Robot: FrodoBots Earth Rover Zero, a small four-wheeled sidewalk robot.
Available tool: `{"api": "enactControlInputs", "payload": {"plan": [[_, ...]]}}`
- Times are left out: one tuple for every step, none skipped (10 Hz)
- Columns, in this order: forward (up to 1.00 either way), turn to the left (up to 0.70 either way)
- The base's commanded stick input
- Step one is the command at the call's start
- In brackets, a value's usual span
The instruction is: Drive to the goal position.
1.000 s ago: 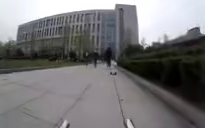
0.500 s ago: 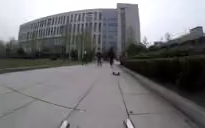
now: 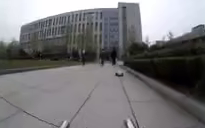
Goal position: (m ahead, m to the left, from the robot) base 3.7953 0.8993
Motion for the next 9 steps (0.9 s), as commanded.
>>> {"api": "enactControlInputs", "payload": {"plan": [[0.85, -0.04], [0.85, -0.04], [0.85, -0.04], [0.85, -0.04], [0.85, -0.04], [0.85, -0.04], [0.85, -0.04], [0.85, -0.04], [0.85, -0.04]]}}
